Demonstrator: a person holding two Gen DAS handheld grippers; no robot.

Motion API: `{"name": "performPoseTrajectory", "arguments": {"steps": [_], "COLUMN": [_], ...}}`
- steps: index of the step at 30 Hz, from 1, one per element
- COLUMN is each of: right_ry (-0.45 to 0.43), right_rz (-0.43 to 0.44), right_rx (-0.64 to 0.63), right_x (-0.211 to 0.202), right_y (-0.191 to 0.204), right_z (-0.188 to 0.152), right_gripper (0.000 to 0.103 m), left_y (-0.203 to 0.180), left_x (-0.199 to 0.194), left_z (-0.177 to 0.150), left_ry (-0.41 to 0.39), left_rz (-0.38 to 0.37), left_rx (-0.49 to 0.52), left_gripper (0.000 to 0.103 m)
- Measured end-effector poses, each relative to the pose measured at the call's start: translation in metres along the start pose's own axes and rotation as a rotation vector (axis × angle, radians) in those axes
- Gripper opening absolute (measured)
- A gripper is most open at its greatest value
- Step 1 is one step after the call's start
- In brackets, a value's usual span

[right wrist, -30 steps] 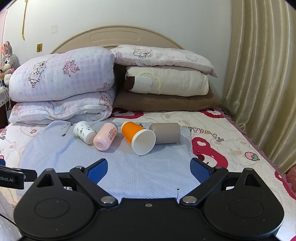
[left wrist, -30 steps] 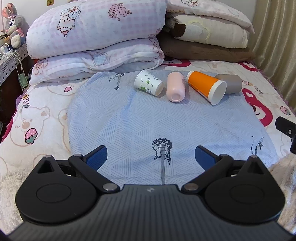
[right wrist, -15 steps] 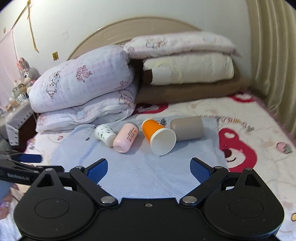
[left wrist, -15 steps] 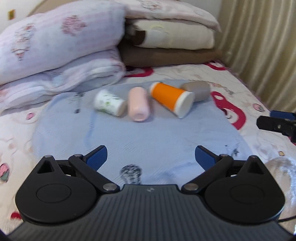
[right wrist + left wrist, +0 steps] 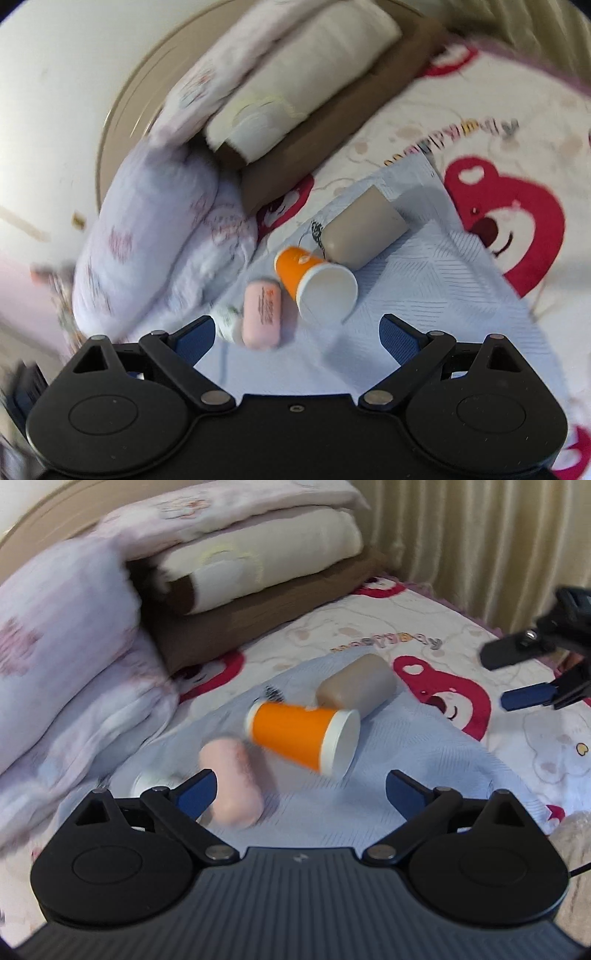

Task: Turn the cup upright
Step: 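Move the left tool down to the grey metal tumbler and grasp its body, then lift the grey tumbler with the left tool and rotate it open end up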

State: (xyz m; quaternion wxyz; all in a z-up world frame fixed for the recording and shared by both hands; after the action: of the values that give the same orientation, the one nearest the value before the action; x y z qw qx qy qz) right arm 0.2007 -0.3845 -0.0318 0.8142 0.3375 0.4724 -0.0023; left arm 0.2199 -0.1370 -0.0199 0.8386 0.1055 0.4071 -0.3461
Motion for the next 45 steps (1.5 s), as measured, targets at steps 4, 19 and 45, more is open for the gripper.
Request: {"name": "performPoseTrajectory", "arguments": {"steps": [4, 19, 45], "right_ry": [0.028, -0.009, 0.003], "right_rz": [0.021, 0.144, 0.123], "right_rx": [0.115, 0.414, 0.495], "right_x": [0.023, 0.092, 0.146], "right_y": [-0.006, -0.066, -0.114], "right_z": [0.017, 0.033, 0.058], "right_gripper": [0.098, 0.098, 0.093], "left_y": [0.004, -0.028, -0.035], "left_x": [0.033, 0.149, 0.258], "left_z": [0.025, 0.084, 0.105], "left_ry": [0.016, 0.157, 0.515], "left_rz": [-0.054, -0.119, -0.221], "left_rx": [0.043, 0.519, 0.678], "left_gripper": [0.098, 0.098, 0.084]}}
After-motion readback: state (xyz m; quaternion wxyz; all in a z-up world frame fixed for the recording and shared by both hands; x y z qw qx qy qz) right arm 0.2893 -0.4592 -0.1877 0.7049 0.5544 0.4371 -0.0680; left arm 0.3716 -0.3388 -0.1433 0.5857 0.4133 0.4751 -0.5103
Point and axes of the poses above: each gripper's, at about its wrist camera, not at the fingertips, and x roughly the way its jaws point, y to its left, z to its top, the point moved 4 cm from there along x, roughly the way its jaws point, and after that the axes turned 13 degrees about -z, right-handed, at the moved point
